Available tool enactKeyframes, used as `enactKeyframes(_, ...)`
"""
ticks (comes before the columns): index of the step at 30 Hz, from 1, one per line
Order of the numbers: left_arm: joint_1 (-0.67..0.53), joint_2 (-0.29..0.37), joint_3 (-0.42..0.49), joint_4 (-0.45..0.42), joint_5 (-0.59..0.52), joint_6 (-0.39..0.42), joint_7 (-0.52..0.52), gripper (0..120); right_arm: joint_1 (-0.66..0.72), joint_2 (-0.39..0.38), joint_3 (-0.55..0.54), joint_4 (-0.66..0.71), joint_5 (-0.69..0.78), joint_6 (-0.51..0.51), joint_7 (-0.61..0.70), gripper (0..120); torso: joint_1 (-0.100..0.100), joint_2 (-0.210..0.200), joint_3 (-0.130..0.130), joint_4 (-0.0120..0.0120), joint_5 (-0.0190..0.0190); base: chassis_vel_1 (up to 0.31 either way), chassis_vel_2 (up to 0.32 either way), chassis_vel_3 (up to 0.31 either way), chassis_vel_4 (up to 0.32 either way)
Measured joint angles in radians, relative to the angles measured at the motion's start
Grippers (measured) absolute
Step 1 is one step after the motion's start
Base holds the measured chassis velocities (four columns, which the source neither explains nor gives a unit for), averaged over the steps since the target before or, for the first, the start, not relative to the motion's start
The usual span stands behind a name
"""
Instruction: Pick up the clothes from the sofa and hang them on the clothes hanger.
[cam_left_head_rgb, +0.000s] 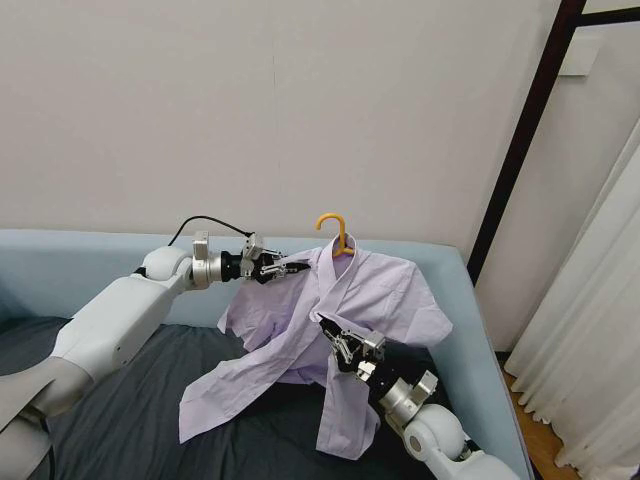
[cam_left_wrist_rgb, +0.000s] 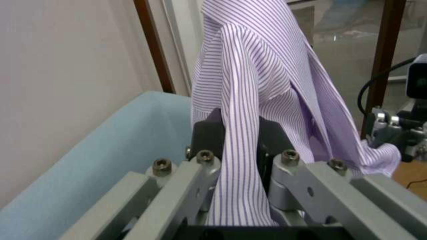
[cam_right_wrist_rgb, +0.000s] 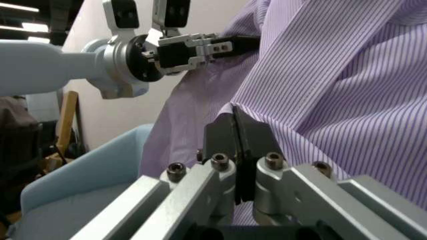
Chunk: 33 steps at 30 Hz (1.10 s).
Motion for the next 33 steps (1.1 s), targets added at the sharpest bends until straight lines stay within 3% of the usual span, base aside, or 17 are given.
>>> enactKeyframes(4, -0.036, 0.003, 0.011, 0.027, 0.004, -0.019, -0.003, 8, -0.042, -0.056, 0.005, 0.045, -0.030, 0.006, -0.055, 20, 0.000, 0.000, 0.000, 0.0001, 0.0000, 0.000, 0.000, 0.000, 0.000)
enactKeyframes(6, -0.041, 0.004, 0.014, 0.030, 0.004, -0.020, -0.003, 8, -0.046, -0.064, 0.005, 0.048, -0.034, 0.007, -0.062, 23, 0.000, 0.000, 0.000, -0.0001, 0.0001, 0.000, 0.000, 0.000, 0.000)
enactKeyframes(9, -0.074, 0.006, 0.033, 0.043, -0.001, -0.021, 0.004, 8, -0.073, -0.125, 0.003, 0.069, -0.053, 0.006, -0.111, 33, 0.000, 0.000, 0.000, -0.0002, -0.0001, 0.000, 0.000, 0.000, 0.000)
enactKeyframes(10, -0.096, 0.007, 0.044, 0.050, -0.014, -0.021, 0.020, 8, -0.096, -0.177, 0.023, 0.101, -0.066, -0.007, -0.138, 43, 0.000, 0.000, 0.000, -0.0002, 0.0005, 0.000, 0.000, 0.000, 0.000)
enactKeyframes(13, -0.111, 0.008, 0.048, 0.055, -0.023, -0.022, 0.036, 8, -0.102, -0.223, 0.067, 0.144, -0.057, -0.031, -0.140, 50, 0.000, 0.000, 0.000, -0.0003, 0.0002, 0.000, 0.000, 0.000, 0.000)
enactKeyframes(16, -0.131, 0.015, 0.050, 0.061, -0.037, -0.030, 0.071, 8, -0.060, -0.351, 0.133, 0.257, 0.050, -0.108, -0.066, 65, 0.000, 0.000, 0.000, -0.0004, 0.0003, 0.000, 0.000, 0.000, 0.000)
enactKeyframes(17, -0.131, 0.015, 0.050, 0.061, -0.037, -0.030, 0.071, 8, -0.060, -0.351, 0.133, 0.257, 0.050, -0.108, -0.066, 65, 0.000, 0.000, 0.000, -0.0004, 0.0003, 0.000, 0.000, 0.000, 0.000)
enactKeyframes(19, -0.135, 0.023, 0.047, 0.059, -0.041, -0.036, 0.088, 8, 0.001, -0.428, 0.145, 0.302, 0.174, -0.163, -0.047, 73, 0.000, 0.000, 0.000, 0.0000, 0.0001, 0.000, 0.000, 0.000, 0.000)
enactKeyframes(24, -0.145, 0.024, 0.045, 0.056, -0.032, -0.040, 0.157, 8, 0.129, -0.574, 0.188, 0.314, 0.387, -0.296, -0.120, 93, 0.000, 0.000, 0.000, 0.0005, -0.0002, 0.000, 0.000, 0.000, 0.000)
enactKeyframes(29, -0.140, 0.022, 0.036, 0.045, -0.016, -0.036, 0.209, 8, 0.175, -0.658, 0.205, 0.279, 0.418, -0.431, -0.198, 100, 0.000, 0.000, 0.000, -0.0007, 0.0003, 0.000, 0.000, 0.000, 0.000)
enactKeyframes(33, -0.115, 0.022, 0.022, 0.028, -0.008, -0.033, 0.236, 8, 0.182, -0.676, 0.194, 0.250, 0.359, -0.474, -0.224, 100, 0.000, 0.000, 0.000, 0.0000, 0.0001, 0.000, 0.000, 0.000, 0.000)
